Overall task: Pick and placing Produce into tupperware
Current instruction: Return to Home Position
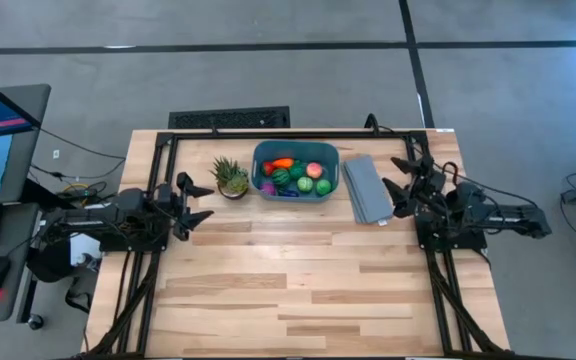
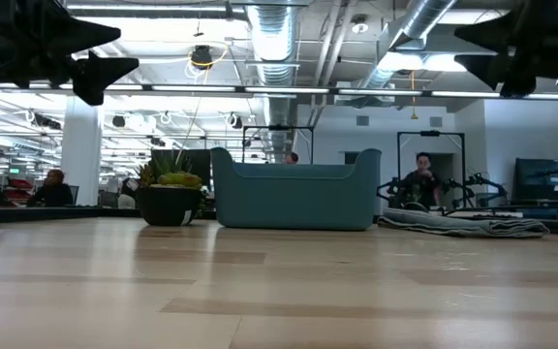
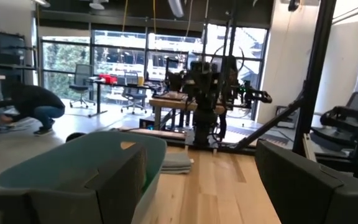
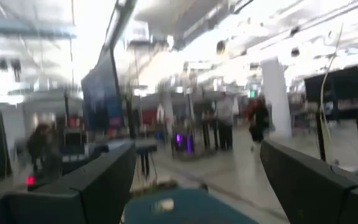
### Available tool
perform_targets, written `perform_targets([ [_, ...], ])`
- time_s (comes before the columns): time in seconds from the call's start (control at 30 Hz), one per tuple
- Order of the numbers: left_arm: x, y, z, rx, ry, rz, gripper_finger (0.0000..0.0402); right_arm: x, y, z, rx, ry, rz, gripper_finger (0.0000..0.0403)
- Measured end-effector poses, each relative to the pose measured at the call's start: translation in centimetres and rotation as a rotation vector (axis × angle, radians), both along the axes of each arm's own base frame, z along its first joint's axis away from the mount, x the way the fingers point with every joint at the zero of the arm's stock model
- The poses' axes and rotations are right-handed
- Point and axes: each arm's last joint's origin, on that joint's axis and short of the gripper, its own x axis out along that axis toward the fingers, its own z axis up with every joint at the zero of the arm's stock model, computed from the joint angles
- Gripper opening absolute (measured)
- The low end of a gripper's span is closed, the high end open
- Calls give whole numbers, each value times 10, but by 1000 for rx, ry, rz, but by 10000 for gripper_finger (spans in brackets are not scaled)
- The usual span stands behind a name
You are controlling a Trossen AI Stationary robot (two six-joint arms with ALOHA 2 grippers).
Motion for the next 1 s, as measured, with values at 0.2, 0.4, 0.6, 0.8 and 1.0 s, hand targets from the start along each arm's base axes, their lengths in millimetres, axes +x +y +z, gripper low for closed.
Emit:
perform_targets([
  [0.2,-1,0,3,-7,-30,-2,288,2,0,-5,17,11,11,366],
  [0.4,-1,1,4,5,-44,22,288,4,-2,-12,23,89,-9,366],
  [0.6,-1,0,5,74,-40,34,288,5,-5,-22,117,149,-41,366],
  [0.8,-3,1,9,164,-79,79,288,5,-9,-22,123,143,-77,365],
  [1.0,-2,1,9,137,-86,60,288,4,-11,-23,131,145,-101,365],
])
